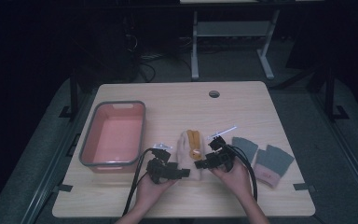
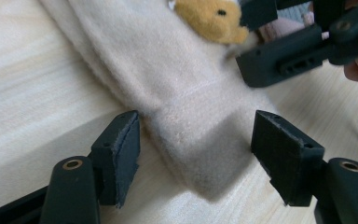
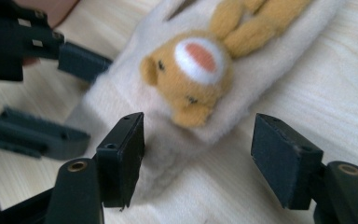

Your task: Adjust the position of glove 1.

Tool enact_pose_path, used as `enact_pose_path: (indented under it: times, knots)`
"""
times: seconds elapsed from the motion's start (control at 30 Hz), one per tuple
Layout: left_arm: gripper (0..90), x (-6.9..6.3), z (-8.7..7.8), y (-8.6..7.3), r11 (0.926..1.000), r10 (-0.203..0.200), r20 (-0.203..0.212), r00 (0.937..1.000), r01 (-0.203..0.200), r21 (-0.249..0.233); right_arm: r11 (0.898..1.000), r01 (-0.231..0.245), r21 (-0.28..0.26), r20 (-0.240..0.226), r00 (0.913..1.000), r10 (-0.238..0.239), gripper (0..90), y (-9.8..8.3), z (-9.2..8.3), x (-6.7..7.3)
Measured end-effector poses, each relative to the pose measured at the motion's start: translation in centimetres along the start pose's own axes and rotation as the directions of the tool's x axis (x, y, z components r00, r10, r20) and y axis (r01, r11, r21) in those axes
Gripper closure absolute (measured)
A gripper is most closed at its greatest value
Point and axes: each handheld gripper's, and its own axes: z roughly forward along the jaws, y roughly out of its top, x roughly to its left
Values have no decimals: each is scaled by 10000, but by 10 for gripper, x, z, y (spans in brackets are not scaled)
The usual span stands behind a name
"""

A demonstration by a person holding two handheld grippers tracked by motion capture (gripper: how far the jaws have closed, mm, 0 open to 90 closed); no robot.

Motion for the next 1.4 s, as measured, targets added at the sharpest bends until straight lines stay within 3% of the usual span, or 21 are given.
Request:
enact_pose_path:
  times: [0.23,0.47,0.73,0.9,1.17,1.33,1.4]
  knots:
    - [380,3,3,1,9994,-246,93,9997,244,247,9974,-709,125,-244,9972,712,377,0,11,-4]
    - [382,5,4,1,9981,-562,182,9983,557,261,9867,-1619,-165,-712,9845,1603,484,-8,13,-7]
    - [410,6,6,2,9977,-632,304,9975,623,281,9845,-1743,-171,-760,9821,1725,554,-9,15,-3]
    - [501,8,8,1,9973,-700,528,9962,686,267,9853,-1694,-240,-545,9843,1679,601,-9,18,3]
    - [612,15,11,5,9952,-953,1054,9899,926,304,9822,-1868,-180,-727,9800,1851,655,-8,20,3]
    - [642,17,12,6,9936,-1119,1240,9859,1092,283,9821,-1878,-172,-1087,9767,1848,726,-7,21,0]
    - [650,19,12,6,9928,-1186,1351,9837,1156,303,9794,-2016,-136,-1309,9714,1981,747,-7,20,-2]
